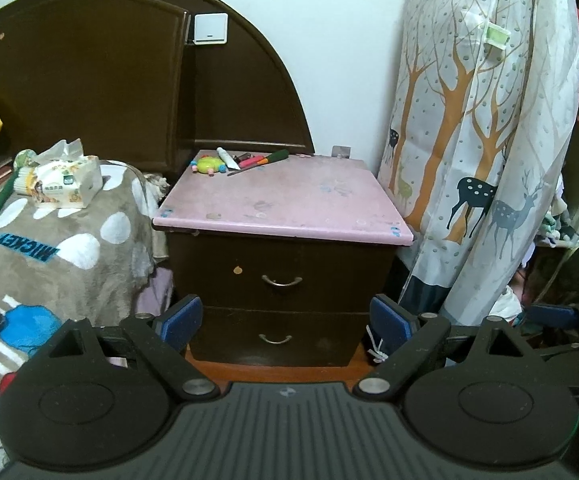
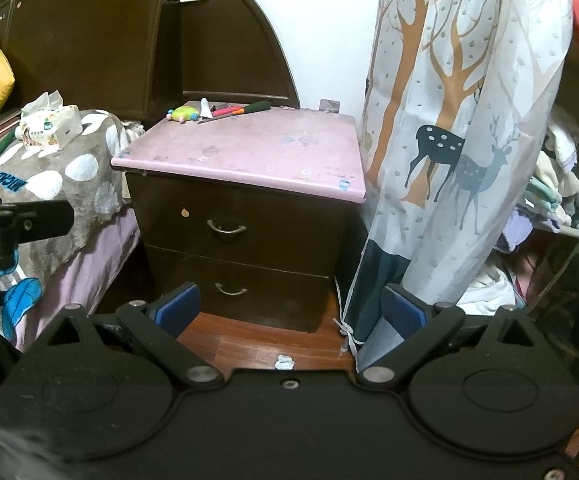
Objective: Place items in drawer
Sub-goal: 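Move both tools toward the nightstand and its drawer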
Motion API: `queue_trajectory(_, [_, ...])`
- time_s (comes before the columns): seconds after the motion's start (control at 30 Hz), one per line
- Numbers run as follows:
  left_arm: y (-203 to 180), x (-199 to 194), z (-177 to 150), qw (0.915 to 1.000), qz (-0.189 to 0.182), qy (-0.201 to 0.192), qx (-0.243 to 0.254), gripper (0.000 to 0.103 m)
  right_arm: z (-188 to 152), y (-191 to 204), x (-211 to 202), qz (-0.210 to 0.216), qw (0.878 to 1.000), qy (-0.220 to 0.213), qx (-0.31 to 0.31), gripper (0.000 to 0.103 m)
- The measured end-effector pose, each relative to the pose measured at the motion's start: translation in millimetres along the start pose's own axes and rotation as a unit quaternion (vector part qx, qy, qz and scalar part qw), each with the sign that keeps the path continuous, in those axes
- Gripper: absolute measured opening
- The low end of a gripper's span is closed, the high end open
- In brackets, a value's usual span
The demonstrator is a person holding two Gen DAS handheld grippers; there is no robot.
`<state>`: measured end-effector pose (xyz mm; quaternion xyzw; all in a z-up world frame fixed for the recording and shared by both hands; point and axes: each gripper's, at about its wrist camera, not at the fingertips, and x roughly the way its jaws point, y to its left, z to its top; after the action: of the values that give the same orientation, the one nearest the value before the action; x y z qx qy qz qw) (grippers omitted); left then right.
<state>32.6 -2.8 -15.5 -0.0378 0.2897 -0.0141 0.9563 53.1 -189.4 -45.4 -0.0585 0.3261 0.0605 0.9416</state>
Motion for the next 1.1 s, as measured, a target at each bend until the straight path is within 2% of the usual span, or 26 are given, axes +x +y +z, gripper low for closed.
queue_trajectory(0.2, [8,23,8,0.9998,0.002,0.012,-0.017,0.091,5,-4,23,0.002,1.0,0.008,0.0,0.098])
queue_trajectory(0.37, [12,45,14,0.9998,0.01,0.011,-0.012,0.091,15,-6,44,0.007,1.0,0.013,-0.003,0.098])
queue_trajectory(0.53, [19,66,23,0.9998,0.012,-0.005,-0.016,0.091,22,-9,67,0.027,1.0,-0.01,-0.007,0.098])
queue_trajectory(0.6, [21,75,28,0.9998,0.017,-0.009,-0.009,0.099,25,-6,81,0.032,0.999,-0.014,-0.024,0.098])
queue_trajectory(0.7, [30,91,42,0.9996,0.022,-0.019,-0.004,0.102,31,-2,101,0.041,0.998,-0.019,-0.051,0.098])
queue_trajectory(0.77, [36,105,52,0.9994,0.028,-0.019,-0.007,0.102,35,1,115,0.047,0.996,-0.023,-0.068,0.098])
queue_trajectory(0.9, [47,134,71,0.9994,0.014,-0.025,-0.016,0.102,42,7,143,0.059,0.992,-0.03,-0.104,0.098])
queue_trajectory(1.1, [55,183,100,0.9992,-0.003,-0.04,0.002,0.102,31,39,193,0.072,0.974,-0.029,-0.215,0.097])
